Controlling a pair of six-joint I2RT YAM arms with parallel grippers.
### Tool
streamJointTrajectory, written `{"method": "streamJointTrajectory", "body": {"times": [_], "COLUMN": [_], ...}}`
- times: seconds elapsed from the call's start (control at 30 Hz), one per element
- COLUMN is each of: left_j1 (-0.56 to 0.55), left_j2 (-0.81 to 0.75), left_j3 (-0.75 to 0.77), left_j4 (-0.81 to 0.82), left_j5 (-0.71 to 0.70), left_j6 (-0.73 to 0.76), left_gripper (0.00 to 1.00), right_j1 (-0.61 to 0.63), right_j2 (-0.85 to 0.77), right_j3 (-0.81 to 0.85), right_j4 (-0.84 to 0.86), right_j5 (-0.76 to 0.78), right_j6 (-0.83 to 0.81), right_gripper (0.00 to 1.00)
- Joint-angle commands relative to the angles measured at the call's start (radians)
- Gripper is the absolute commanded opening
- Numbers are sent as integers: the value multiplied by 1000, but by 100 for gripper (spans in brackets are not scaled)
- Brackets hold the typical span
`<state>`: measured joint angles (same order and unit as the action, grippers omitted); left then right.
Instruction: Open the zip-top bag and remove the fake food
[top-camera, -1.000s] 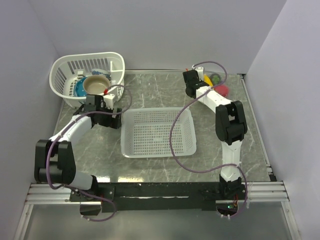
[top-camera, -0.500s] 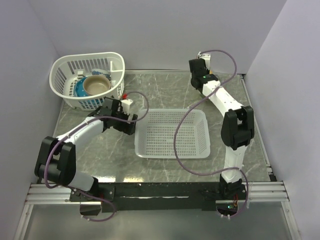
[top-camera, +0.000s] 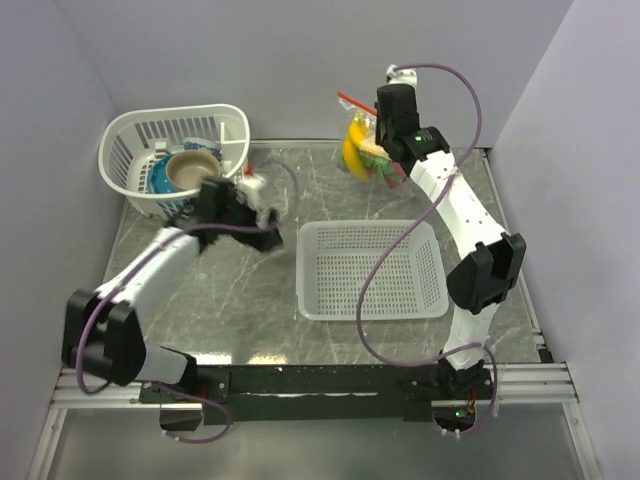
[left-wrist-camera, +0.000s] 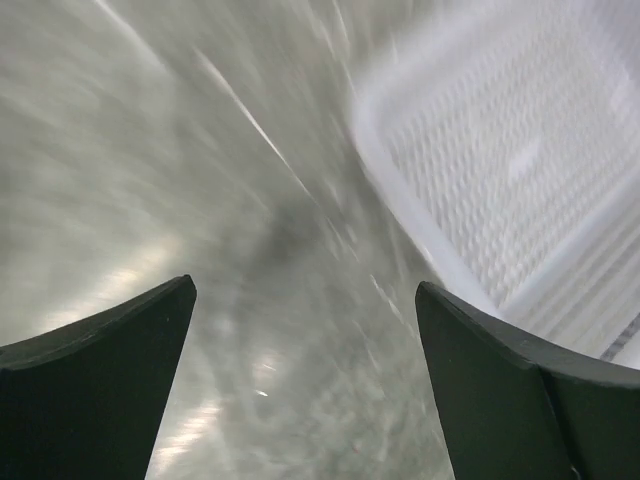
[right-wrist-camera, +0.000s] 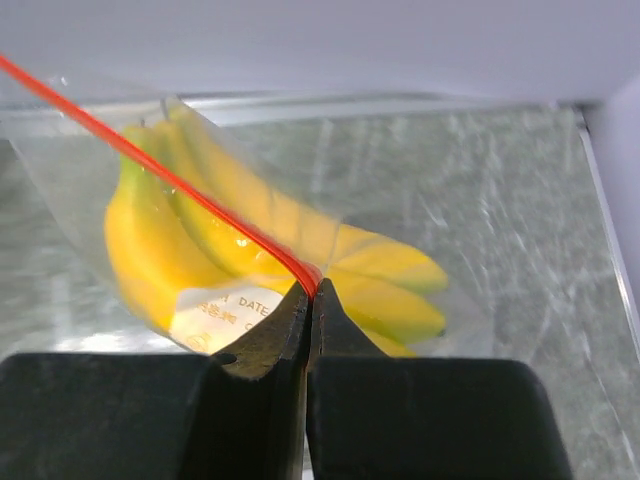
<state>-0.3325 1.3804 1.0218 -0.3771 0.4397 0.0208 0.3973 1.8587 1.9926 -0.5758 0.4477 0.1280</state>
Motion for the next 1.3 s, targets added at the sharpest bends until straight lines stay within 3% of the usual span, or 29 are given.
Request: {"method": "streamJointTrajectory", "body": {"times": [0.0, 0.2, 0.33, 0.4, 0.57, 0.73, 0.9, 0.97, 1.27], "left_j1": [365, 769, 923, 970, 1033, 1093, 1092, 1092, 1078], "left_j2": [-190, -210, -181, -147, -100, -121, -74, -60, -112], "left_j3": [261, 463, 512, 567, 610, 567, 564, 552, 344], "left_j4": [-43, -262, -428, -629, -995, -996, -939, -999, -997], "left_j5": [280, 600, 816, 885, 991, 1030, 1083, 1084, 956], "left_j6": [-62, 17, 120, 293, 712, 729, 647, 766, 913], "left_gripper": [99, 99, 99, 99, 99, 99, 99, 99, 99], "right_j1": [104, 349, 507, 590, 692, 739, 761, 765, 770], "right_j2": [-127, -139, -113, -95, -73, -24, 31, 39, 114], "right_j3": [132, 178, 227, 229, 125, 55, -5, -29, -2], "right_j4": [109, 159, 133, 128, 162, 185, 206, 228, 241], "right_j5": [-10, -41, -49, -27, -43, -84, -135, -152, -214], "right_j6": [-57, -120, -157, -153, -91, -35, -25, -25, -44], "right_gripper": [0, 0, 0, 0, 0, 0, 0, 0, 0]}}
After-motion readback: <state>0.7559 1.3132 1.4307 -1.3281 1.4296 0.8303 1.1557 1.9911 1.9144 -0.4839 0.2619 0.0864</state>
